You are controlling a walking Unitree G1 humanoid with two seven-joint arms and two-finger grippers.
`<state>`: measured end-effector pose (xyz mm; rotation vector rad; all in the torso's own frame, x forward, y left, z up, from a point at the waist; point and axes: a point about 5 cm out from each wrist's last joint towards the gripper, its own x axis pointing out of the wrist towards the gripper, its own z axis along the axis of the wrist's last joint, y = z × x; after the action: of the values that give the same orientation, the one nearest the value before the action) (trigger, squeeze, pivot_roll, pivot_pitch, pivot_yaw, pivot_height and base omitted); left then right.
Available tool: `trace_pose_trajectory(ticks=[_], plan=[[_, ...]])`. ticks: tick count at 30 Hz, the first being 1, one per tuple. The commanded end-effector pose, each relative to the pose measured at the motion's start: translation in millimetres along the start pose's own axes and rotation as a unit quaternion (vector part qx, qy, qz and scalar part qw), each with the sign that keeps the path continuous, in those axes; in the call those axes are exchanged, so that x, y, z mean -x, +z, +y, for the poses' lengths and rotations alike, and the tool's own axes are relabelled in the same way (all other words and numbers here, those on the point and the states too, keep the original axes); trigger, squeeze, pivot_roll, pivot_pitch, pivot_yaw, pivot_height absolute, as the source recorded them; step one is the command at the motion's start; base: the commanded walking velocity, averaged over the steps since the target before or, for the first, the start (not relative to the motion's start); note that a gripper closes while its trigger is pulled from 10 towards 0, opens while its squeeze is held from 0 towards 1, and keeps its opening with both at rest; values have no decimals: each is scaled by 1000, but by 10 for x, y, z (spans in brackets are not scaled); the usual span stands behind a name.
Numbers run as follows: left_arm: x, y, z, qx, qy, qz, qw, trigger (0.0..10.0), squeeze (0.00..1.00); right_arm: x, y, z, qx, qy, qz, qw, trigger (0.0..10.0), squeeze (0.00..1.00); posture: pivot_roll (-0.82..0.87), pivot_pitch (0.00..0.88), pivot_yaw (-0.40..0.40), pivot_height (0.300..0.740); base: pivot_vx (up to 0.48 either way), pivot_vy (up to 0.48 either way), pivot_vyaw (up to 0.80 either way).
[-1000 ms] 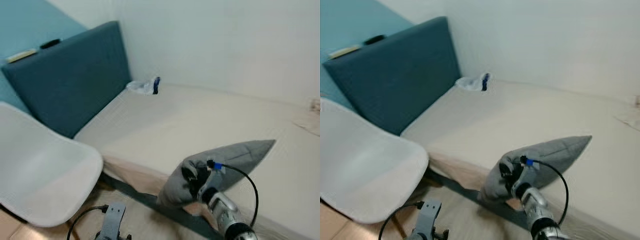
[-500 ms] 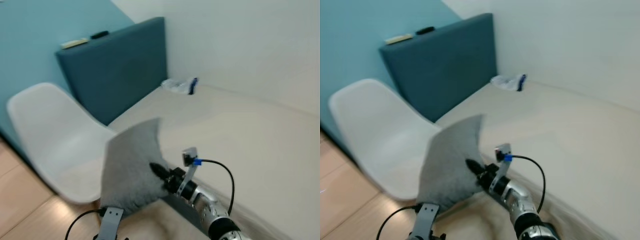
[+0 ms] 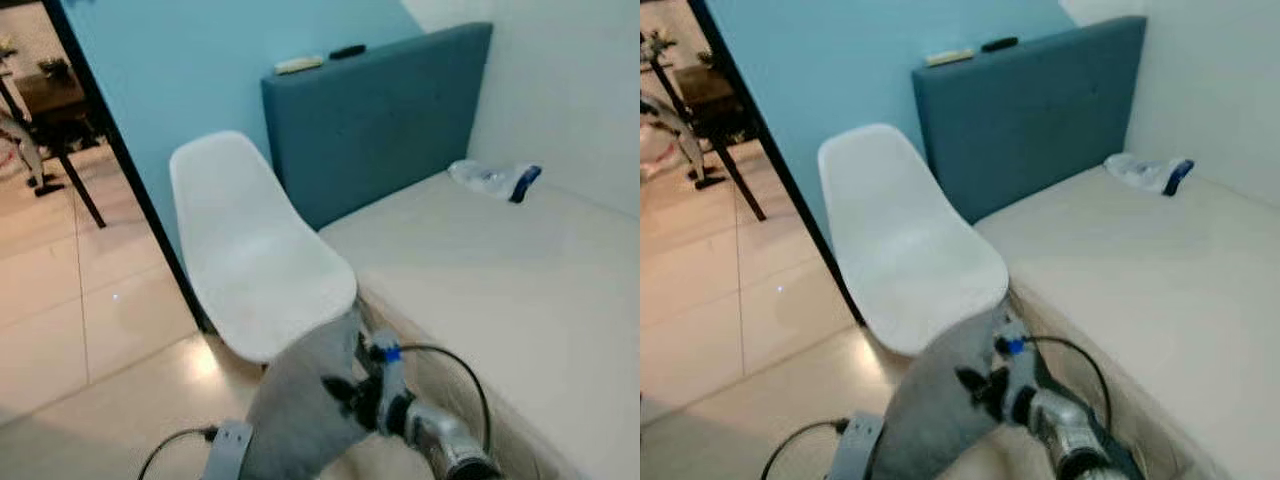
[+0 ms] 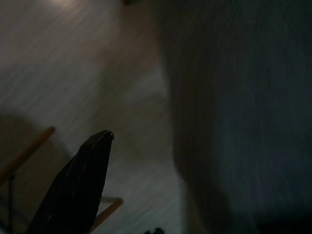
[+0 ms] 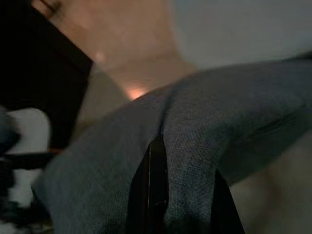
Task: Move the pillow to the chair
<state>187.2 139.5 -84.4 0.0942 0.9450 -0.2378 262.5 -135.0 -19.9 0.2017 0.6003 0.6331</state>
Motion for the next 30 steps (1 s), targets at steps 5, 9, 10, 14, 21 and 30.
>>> trace_pose_trajectory(ticks=[5, 9, 10, 14, 21, 30], plan=[[3, -4, 23, -12, 5, 2, 1000, 10000, 0, 47, -48, -126, 10, -89, 19, 996, 10000, 0, -89, 0, 53, 740, 0, 0, 769], [4, -6, 24, -10, 5, 3, 1000, 10000, 0, 72, 9, -197, -10, -127, -8, 992, 10000, 0, -88, 0, 55, 740, 0, 0, 545], [3, -5, 24, -9, 5, 3, 1000, 10000, 0, 73, 27, -207, -10, -133, -14, 991, 10000, 0, -88, 0, 55, 740, 0, 0, 0], [3, 0, 25, -12, 2, 3, 1000, 10000, 0, 63, 89, -221, -13, -144, -31, 989, 10000, 0, -93, 0, 57, 740, 0, 0, 0], [-7, 43, 9, -17, -6, 0, 1000, 10000, 0, 27, 452, -240, -17, -140, -119, 983, 10000, 0, -95, 0, 57, 740, 0, -411, 0], [-12, 47, -29, -17, -13, 0, 1000, 10000, 0, -10, 855, -114, 8, -63, -215, 975, 10000, 0, -100, 0, 58, 740, 0, -480, 0]])
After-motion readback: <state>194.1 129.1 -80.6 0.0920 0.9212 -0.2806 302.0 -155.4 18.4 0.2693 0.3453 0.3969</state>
